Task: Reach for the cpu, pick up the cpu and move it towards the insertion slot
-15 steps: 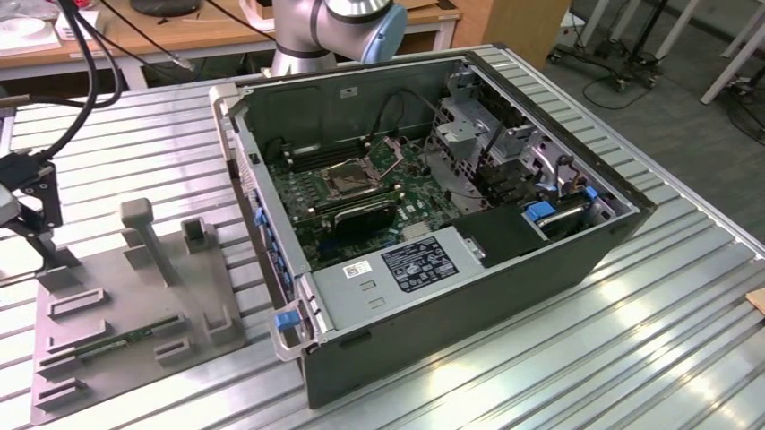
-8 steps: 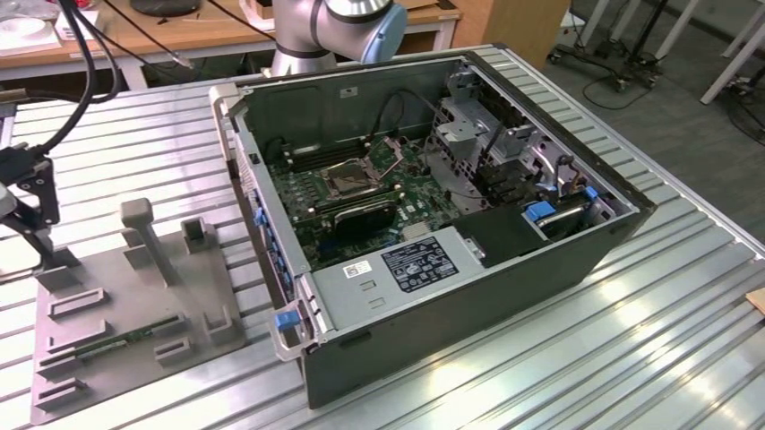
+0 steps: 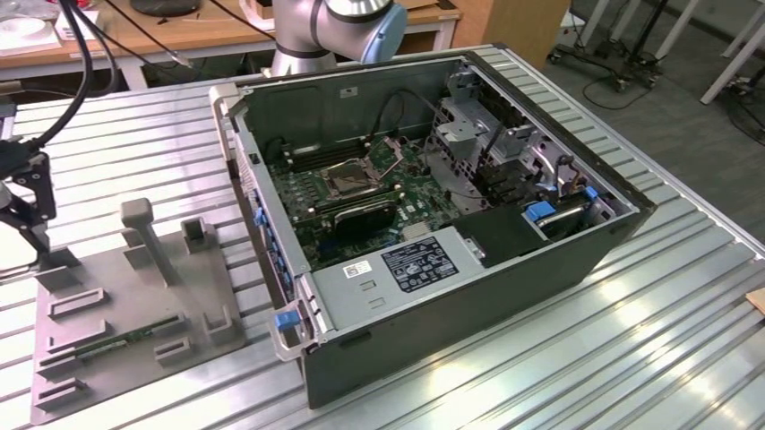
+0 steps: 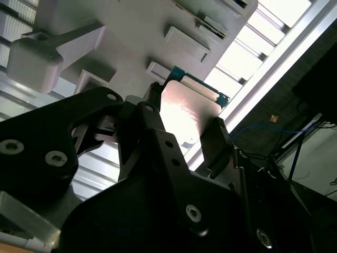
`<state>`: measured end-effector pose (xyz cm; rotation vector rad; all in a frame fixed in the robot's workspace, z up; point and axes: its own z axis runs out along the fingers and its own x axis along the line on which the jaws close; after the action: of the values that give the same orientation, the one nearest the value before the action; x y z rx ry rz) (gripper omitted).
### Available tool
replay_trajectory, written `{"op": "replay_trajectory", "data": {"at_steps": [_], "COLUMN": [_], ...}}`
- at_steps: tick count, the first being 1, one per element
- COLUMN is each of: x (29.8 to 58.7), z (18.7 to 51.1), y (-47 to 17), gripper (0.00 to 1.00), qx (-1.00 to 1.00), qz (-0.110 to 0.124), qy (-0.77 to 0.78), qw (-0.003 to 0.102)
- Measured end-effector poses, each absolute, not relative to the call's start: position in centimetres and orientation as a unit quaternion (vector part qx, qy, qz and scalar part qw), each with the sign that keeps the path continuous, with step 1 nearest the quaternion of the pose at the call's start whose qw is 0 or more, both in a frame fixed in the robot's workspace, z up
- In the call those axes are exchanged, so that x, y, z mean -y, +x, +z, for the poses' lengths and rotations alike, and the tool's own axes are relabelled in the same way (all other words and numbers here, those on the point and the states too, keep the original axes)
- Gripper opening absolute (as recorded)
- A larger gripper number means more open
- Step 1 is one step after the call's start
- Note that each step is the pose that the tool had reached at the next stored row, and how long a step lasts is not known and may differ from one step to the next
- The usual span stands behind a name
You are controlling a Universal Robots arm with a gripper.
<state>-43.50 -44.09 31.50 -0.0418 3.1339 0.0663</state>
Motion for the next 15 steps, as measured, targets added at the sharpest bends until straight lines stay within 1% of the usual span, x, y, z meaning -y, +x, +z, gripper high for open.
{"op": "replay_trajectory", "data": {"at_steps": [15], "x": [44.09], "z": [32.20], "y": [-43.50], "gripper": [0.54], "qx": [-1.000], "qz": [0.021], "qy": [-0.013], "qw": [0.003]}}
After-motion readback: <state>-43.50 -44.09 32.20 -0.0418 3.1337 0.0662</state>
